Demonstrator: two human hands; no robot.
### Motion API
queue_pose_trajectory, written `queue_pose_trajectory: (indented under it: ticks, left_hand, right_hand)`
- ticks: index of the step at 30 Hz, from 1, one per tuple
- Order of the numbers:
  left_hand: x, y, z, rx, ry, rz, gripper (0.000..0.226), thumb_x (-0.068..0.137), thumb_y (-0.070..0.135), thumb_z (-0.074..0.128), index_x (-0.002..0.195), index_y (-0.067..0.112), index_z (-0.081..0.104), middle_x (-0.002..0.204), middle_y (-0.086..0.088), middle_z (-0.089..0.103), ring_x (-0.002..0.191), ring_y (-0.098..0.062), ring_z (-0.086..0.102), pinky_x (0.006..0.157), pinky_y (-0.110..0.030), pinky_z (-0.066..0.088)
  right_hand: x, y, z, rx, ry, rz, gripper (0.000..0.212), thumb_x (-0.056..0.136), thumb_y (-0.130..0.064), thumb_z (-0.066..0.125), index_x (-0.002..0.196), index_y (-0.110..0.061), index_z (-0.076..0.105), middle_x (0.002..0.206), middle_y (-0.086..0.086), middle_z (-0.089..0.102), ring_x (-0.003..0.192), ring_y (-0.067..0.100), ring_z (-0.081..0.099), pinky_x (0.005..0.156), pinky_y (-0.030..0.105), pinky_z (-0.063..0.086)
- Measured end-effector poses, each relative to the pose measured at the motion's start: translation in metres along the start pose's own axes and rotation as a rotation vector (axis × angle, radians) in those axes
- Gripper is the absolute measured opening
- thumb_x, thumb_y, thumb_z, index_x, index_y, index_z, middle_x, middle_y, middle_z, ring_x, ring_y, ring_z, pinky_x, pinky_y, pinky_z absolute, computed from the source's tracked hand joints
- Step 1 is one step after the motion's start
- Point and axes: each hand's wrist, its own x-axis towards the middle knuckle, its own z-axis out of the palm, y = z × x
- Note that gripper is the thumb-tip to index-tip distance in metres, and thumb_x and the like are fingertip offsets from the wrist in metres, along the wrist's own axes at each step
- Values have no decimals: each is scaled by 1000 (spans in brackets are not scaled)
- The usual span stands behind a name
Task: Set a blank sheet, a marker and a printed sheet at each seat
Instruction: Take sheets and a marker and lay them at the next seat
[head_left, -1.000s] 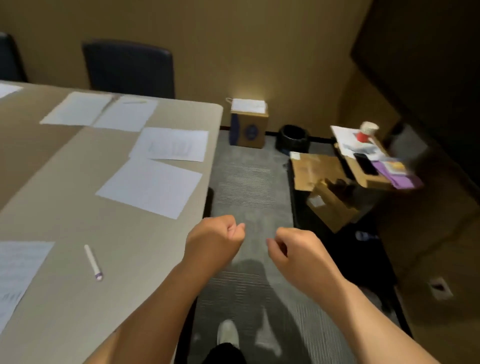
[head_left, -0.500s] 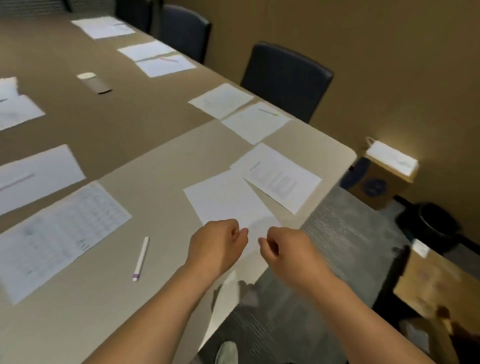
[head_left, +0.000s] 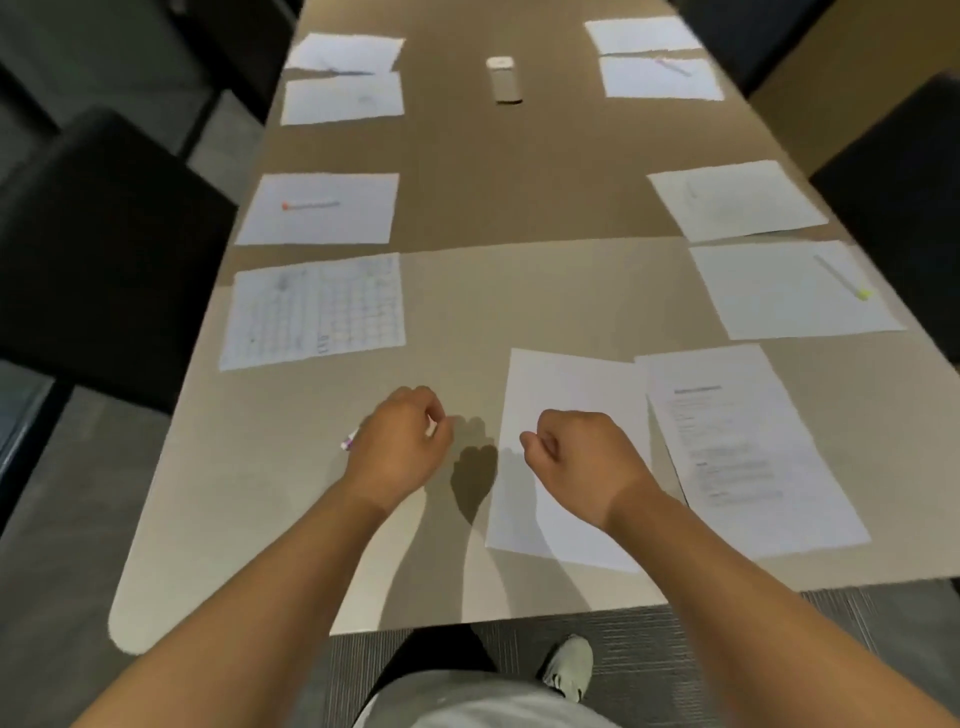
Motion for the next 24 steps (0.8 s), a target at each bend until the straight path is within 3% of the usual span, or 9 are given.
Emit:
queue_pose_trajectory:
  ticks: [7,10,13,18,20,22,24]
  left_hand:
    - [37,-55,14,60,33,-241,35,89,27,60,119,11,57,118,-15,55,106,-36,55,89,-46,48]
    - [53,-83,25,125,-51,-347,46,87,29,62,127,9,51,124,-18,51,112,-40,51,94,-48,44]
    - [62,-100,38,222,-140,-439,42,88,26,60,124,6,49,120,-20,49,109,-41,48,91,-49,42]
    - [61,-99,64,338,-119,-403,17,92,7,43,107,0,46,108,-24,52,96,-43,51,81,-49,41]
    - [62,-83,74,260,-110,-400,14,93,6,44,105,-1,45,109,-25,50,93,-45,54,80,-50,43]
    - [61,-52,83,19,-128,-400,10,94,6,46,103,3,42,110,-24,45,89,-45,57,79,-51,49]
    - [55,-15,92,-181,-150,-383,15,91,0,47,102,5,39,108,-20,43,85,-41,57,70,-44,49]
  right_hand:
    - [38,9,18,-39,-119,-73,42,99,-33,43,61,-18,32,56,-1,40,56,20,39,56,32,35]
    - [47,14,27,-42,-78,-73,45,98,-31,46,59,-19,28,53,-2,35,51,18,33,54,32,32]
    - [54,24,30,-69,-103,-30,44,98,-33,44,59,-19,29,53,-2,36,50,18,35,53,32,33]
    - [61,40,30,-93,-161,21,42,99,-34,38,62,-18,31,55,-2,39,50,16,37,53,31,34]
    - [59,50,29,-67,-150,15,41,99,-33,39,61,-19,30,56,-2,40,51,17,37,54,32,35]
    - [56,63,26,-33,-138,18,40,99,-31,40,61,-18,31,57,-1,42,53,19,40,56,34,37]
    - [53,78,22,-43,-128,38,38,98,-31,40,64,-18,33,61,1,46,57,21,44,57,34,39]
